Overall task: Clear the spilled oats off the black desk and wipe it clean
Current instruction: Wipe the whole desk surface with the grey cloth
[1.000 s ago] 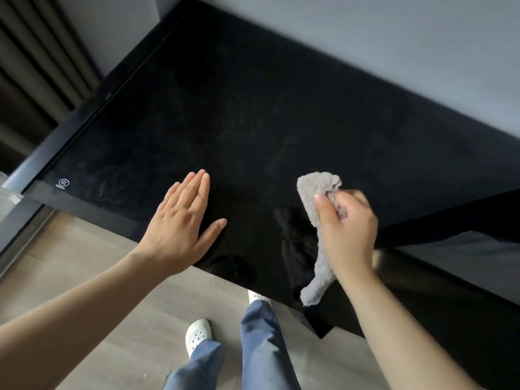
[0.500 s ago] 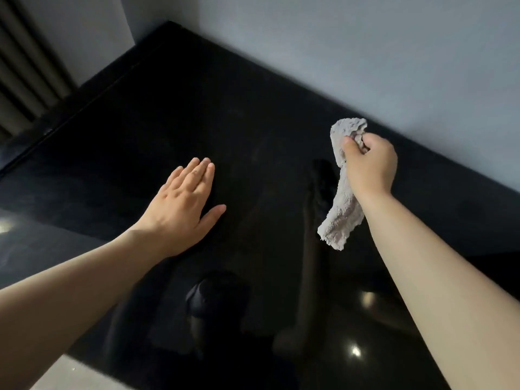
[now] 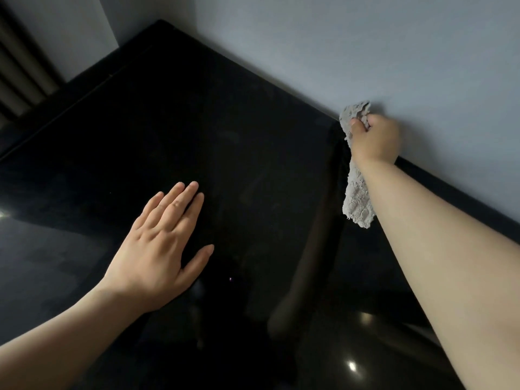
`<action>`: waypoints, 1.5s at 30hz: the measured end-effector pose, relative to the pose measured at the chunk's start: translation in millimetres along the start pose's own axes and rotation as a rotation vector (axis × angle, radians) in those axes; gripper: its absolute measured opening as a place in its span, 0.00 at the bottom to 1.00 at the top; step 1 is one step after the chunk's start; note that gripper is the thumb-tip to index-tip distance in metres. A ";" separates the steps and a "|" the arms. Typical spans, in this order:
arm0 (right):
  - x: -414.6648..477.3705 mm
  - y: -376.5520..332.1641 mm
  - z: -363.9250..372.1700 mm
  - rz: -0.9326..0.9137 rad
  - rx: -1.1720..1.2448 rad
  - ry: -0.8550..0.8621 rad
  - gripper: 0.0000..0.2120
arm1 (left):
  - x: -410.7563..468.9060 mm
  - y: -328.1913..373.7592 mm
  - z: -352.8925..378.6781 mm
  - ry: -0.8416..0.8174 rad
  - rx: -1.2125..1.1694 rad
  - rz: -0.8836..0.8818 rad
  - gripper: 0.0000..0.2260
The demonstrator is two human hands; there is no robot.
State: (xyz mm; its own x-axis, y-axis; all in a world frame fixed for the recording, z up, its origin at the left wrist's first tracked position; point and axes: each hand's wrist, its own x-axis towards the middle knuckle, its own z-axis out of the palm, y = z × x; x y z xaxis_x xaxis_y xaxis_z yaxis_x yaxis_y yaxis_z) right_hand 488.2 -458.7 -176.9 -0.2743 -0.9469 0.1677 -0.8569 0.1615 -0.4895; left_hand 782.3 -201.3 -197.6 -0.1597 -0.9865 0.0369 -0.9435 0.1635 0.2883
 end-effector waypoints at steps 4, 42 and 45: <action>-34.9 -18.9 13.4 -0.054 -0.042 -0.043 0.19 | 3.5 -4.2 7.7 -0.028 -0.008 -0.008 0.33; -128.3 -51.1 20.4 -0.177 -0.027 -0.060 0.08 | 14.8 -13.7 5.1 -0.011 0.010 -0.027 0.31; -180.9 -53.8 5.8 -0.308 0.045 -0.182 0.10 | 13.8 -13.0 5.8 -0.016 0.011 -0.022 0.31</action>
State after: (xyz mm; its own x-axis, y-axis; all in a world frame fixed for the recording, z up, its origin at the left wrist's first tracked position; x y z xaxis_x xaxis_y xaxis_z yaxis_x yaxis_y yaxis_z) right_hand 586.4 -297.7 -185.8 0.0798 -0.9838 0.1604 -0.8660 -0.1481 -0.4776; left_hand 790.6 -216.9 -206.4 -0.1433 -0.9896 0.0149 -0.9499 0.1418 0.2786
